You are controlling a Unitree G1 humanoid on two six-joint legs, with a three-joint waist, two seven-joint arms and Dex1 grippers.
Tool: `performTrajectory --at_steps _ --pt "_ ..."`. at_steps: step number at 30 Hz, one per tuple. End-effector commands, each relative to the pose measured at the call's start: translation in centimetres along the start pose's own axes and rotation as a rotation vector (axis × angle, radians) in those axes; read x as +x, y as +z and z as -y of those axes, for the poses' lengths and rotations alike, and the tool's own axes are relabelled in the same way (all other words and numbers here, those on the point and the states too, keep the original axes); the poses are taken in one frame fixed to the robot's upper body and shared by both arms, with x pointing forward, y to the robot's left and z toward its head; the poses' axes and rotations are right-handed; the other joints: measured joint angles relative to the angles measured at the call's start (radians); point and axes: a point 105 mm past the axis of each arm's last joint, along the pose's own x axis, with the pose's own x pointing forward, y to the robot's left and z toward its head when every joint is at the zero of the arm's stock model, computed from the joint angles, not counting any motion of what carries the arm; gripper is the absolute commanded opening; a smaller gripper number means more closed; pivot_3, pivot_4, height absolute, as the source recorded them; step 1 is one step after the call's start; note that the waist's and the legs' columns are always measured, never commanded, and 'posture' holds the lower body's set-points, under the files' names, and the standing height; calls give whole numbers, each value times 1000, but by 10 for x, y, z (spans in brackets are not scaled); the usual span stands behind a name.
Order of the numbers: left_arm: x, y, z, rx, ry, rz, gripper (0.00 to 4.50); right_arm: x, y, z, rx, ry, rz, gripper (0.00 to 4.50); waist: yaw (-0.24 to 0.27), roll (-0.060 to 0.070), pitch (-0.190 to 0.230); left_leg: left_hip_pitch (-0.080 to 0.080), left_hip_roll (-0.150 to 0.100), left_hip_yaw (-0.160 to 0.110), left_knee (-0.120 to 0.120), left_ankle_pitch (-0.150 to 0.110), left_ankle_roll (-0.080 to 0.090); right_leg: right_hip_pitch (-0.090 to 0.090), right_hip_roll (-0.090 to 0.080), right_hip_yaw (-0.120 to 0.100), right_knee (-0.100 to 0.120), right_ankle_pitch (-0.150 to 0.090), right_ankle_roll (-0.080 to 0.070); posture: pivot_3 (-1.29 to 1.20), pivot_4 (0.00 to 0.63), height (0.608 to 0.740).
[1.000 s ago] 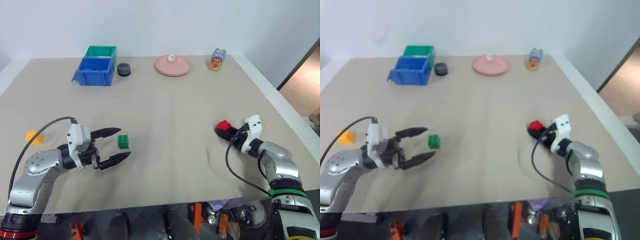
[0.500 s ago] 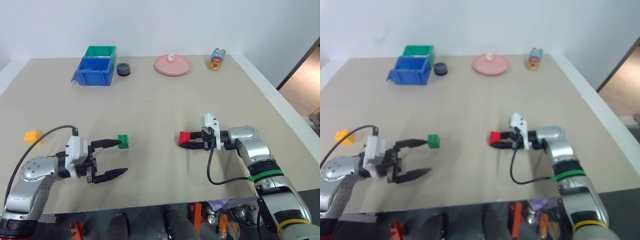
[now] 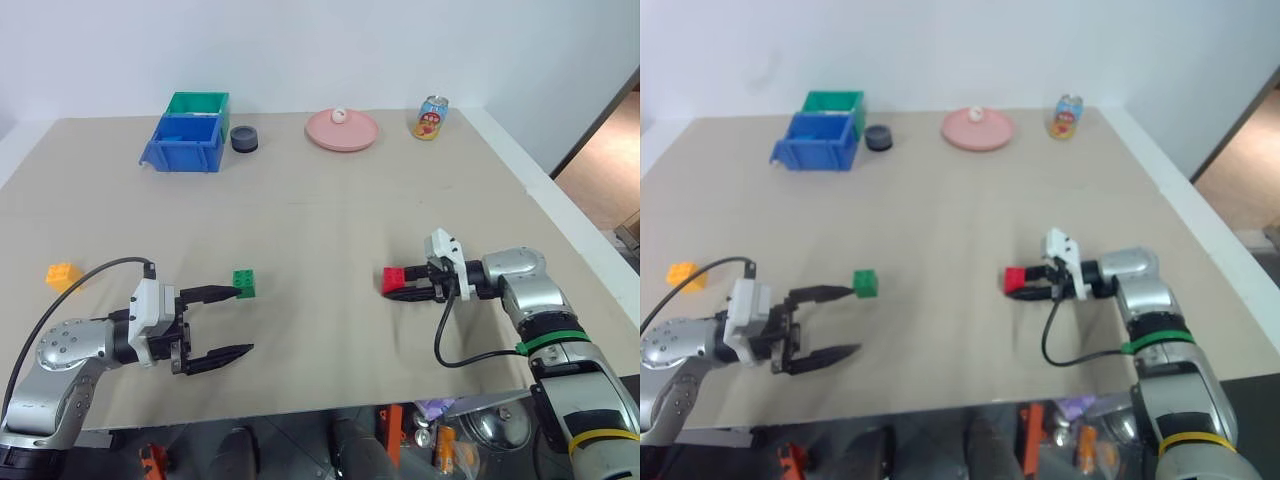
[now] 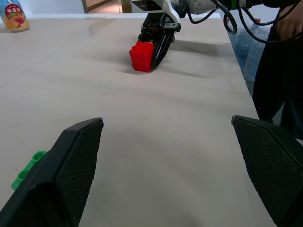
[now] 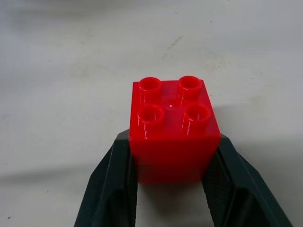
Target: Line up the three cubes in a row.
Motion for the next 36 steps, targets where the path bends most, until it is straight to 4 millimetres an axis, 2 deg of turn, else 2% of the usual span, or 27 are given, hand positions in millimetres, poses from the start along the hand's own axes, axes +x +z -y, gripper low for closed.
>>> performTrajectory --at_steps 1,10,15,25,36 --pt "0 11 -2 36 4 20 4500 1 15 2 -59 10 33 1271 0 0 0 0 0 0 0 0 0 0 0 0 0 0 0 0 150 736" --pt "-1 12 -4 30 7 23 4500 14 23 -10 -140 94 36 1271 0 0 0 0 0 0 0 0 0 0 0 0 0 0 0 0 150 736" --pt "0 14 -7 29 10 22 4500 23 19 -18 -209 146 -5 1271 0 0 0 0 0 0 0 0 0 0 0 0 0 0 0 0 150 736" --pt "-1 19 -8 28 29 20 4500 28 24 -5 -212 79 26 1271 0 0 0 0 0 0 0 0 0 0 0 0 0 0 0 0 150 736" --pt "1 21 -13 36 36 22 4500 30 14 -7 -186 95 7 1271 0 0 0 0 0 0 0 0 0 1 0 0 0 0 0 0 150 736"
